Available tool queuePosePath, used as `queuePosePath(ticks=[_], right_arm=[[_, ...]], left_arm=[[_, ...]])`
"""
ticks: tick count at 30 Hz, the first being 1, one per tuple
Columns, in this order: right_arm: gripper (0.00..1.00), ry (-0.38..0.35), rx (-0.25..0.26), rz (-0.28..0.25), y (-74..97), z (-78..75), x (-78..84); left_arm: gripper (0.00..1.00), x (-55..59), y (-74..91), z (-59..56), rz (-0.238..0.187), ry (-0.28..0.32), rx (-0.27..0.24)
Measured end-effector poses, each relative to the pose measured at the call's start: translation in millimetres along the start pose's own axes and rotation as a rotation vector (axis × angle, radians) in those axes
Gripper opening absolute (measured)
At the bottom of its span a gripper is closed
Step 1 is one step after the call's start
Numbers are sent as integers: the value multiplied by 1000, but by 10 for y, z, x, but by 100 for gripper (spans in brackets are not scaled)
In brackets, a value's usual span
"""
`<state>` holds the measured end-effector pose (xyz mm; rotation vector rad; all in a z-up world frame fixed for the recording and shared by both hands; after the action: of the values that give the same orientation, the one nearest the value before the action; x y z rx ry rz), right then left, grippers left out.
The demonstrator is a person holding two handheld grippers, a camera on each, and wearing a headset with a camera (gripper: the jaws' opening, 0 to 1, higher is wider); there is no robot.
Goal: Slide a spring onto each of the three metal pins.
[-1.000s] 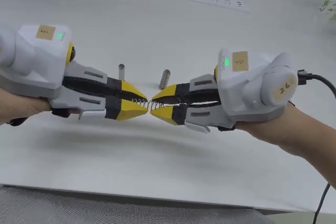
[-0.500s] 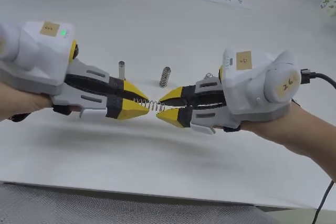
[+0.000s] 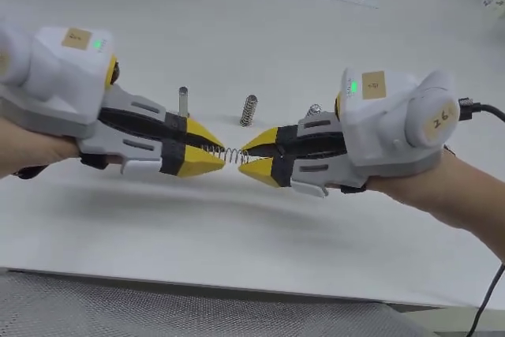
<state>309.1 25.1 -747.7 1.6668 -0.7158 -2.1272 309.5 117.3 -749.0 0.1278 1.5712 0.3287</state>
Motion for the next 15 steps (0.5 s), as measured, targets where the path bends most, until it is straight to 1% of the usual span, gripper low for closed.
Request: queuePosePath(ticks=[6,10,15], right_arm=[[7,9,-2,-4,33,8,-28],[8,16,-8,-8,61,9,-83],[8,-4,-21,-45,83,29,-200]], left_arm=[[2,22,-1,-11,3,2,-1],[2,32,-2,-15,9,-4,-1],[2,48,-3,-28,20,-17,0]])
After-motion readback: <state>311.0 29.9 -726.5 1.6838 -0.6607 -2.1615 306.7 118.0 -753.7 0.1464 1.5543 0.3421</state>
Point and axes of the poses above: the centre of the closed fingertips' face, and the gripper's own axes: y roughly backward along the fingers, z roughly to its left, x roughly out of its underside, the point moved 5 cm from there along y, roughly backward along the fingers, and after that the axes turned 14 degrees about -y, right-handed, at the moved point
